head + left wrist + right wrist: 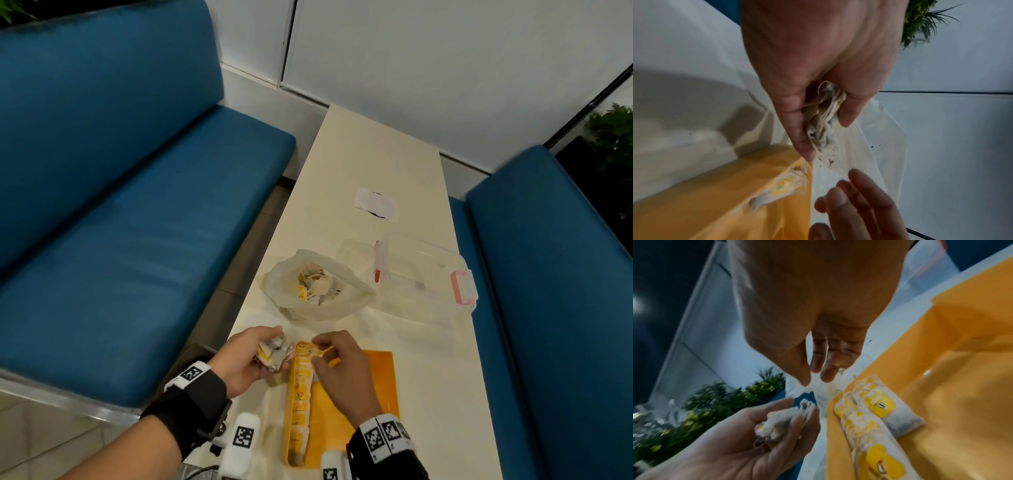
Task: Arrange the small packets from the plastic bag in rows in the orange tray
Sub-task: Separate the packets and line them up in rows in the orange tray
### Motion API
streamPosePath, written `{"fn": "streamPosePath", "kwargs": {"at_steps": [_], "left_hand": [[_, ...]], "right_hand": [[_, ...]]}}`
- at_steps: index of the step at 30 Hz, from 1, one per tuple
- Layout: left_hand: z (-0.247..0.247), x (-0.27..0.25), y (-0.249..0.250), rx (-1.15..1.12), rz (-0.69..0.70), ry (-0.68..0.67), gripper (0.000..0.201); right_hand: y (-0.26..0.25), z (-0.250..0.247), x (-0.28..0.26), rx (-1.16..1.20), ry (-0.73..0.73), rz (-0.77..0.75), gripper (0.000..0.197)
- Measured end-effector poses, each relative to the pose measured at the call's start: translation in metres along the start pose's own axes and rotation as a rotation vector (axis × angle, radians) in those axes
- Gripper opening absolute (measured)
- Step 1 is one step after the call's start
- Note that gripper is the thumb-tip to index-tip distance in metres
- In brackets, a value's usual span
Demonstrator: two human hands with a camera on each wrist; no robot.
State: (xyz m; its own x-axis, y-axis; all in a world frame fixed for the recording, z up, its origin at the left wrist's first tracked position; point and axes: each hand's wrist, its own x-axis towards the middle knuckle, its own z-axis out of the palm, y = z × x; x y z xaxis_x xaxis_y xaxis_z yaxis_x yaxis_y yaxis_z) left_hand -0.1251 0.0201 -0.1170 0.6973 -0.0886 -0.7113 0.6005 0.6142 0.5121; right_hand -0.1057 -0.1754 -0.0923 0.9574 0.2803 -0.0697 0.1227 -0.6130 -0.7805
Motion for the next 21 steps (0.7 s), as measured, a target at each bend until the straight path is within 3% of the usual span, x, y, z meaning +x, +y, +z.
{"fn": "streamPosePath", "kwargs": {"at_steps": [4, 7, 18, 21], "left_hand": [[0.004, 0.001, 0.003, -0.045, -0.004, -0.017, 0.036], [0.008, 0.001, 0.003, -0.060, 0.013, -0.014, 0.031], [0.014, 0.000, 0.009, -0.139, 0.060, 0.010, 0.027], [0.010, 0.001, 0.011, -0.186, 0.088, 0.067, 0.027]], "right_hand": [[-0.015, 0.006, -0.004, -0.108, -0.195, -0.190, 0.036], [-0.019, 0.015, -0.006, -0.160, -0.210, -0.232, 0.033], [-0.021, 0.025, -0.006, -0.222, 0.029, -0.335, 0.002], [-0.017, 0.021, -0.004, -0.214, 0.150, -0.338, 0.006]]}}
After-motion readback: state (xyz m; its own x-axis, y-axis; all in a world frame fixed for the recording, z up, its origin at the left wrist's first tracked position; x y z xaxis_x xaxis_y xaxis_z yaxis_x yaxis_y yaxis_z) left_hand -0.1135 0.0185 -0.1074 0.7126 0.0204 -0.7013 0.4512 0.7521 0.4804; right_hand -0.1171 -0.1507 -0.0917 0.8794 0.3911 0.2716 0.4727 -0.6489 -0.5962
